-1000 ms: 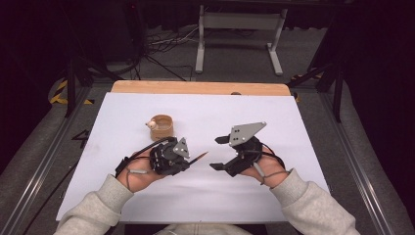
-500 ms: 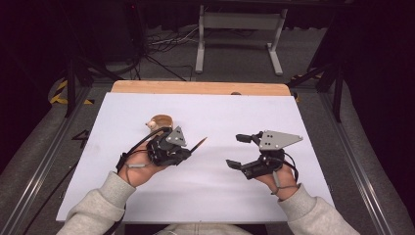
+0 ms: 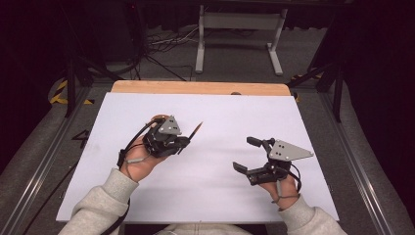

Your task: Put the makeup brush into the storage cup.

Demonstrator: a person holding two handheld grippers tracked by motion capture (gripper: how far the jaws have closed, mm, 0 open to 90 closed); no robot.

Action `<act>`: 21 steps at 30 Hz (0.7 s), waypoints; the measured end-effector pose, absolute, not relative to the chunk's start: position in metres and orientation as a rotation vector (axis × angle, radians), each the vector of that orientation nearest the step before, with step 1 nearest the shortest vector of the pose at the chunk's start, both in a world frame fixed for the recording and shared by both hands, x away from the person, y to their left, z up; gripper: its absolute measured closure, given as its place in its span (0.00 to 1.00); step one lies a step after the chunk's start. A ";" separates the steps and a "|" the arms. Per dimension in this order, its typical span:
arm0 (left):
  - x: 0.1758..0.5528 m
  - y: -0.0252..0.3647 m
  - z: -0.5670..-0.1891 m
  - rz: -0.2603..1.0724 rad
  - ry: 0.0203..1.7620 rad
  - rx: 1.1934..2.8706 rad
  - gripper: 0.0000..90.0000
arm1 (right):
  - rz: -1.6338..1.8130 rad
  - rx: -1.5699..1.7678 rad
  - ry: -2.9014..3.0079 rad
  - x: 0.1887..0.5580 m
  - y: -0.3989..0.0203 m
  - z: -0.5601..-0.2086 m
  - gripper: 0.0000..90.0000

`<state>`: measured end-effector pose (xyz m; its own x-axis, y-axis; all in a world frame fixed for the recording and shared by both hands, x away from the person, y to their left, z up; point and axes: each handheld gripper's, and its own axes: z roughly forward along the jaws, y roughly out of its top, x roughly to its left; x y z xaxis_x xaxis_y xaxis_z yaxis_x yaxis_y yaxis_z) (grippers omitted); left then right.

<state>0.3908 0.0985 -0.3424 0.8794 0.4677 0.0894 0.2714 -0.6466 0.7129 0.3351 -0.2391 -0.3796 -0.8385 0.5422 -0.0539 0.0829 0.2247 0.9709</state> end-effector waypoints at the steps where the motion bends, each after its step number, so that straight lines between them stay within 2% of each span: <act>1: 0.391 0.099 -0.342 0.350 0.538 2.300 0.92 | 1.645 0.580 2.119 0.335 -0.240 -0.381 0.09; 21: 0.406 0.109 -0.337 0.454 0.768 2.061 0.92 | 1.607 0.618 2.092 0.336 -0.249 -0.404 0.09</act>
<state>0.4059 0.1091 -0.3370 0.7439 0.6674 0.0345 0.3521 -0.4352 0.8286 0.3356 -0.2486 -0.4036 -0.8088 0.5845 -0.0649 0.0878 0.2291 0.9694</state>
